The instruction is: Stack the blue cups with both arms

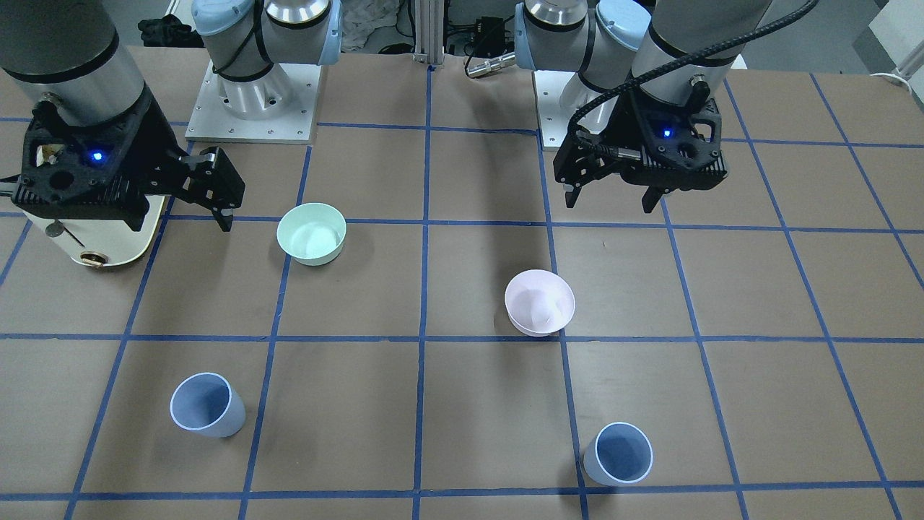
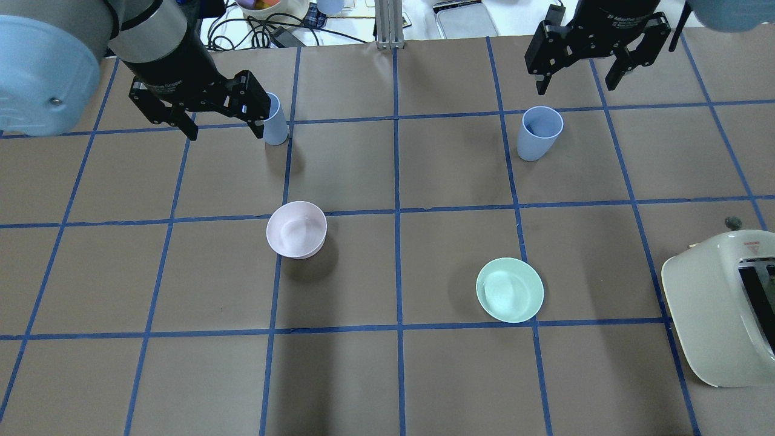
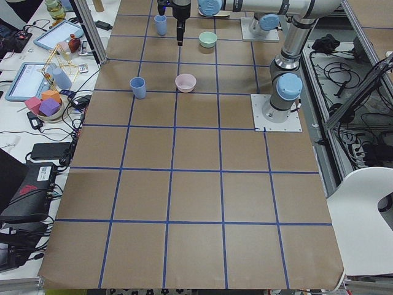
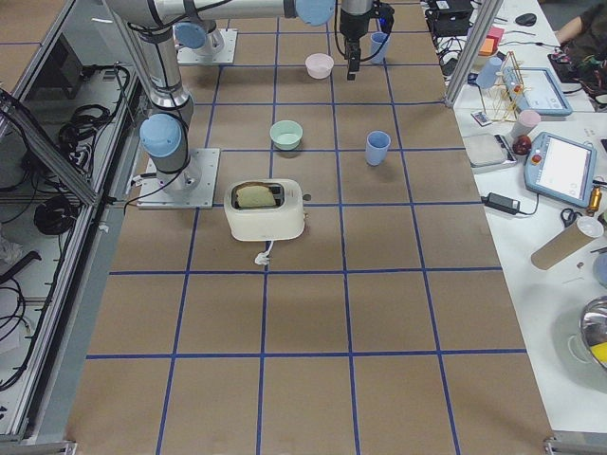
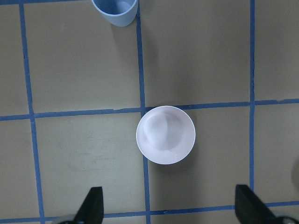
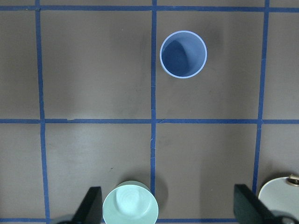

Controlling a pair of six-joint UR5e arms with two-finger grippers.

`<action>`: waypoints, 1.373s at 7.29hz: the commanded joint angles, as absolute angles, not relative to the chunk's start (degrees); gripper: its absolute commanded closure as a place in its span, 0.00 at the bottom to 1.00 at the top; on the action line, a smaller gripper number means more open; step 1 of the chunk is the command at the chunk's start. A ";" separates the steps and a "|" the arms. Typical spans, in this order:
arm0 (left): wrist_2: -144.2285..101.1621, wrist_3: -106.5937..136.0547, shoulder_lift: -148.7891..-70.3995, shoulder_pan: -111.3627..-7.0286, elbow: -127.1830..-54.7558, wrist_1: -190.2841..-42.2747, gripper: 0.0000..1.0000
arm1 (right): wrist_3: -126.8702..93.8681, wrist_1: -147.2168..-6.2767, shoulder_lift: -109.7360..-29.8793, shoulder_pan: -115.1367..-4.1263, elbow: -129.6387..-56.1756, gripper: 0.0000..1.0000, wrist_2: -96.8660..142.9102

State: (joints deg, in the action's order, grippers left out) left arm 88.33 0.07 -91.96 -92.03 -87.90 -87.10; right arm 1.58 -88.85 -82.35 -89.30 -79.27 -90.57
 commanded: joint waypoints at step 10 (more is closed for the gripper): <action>88.24 -3.77 -131.97 -91.14 -58.72 -75.17 0.00 | 1.58 -88.94 -82.27 -89.03 -79.45 0.00 -90.88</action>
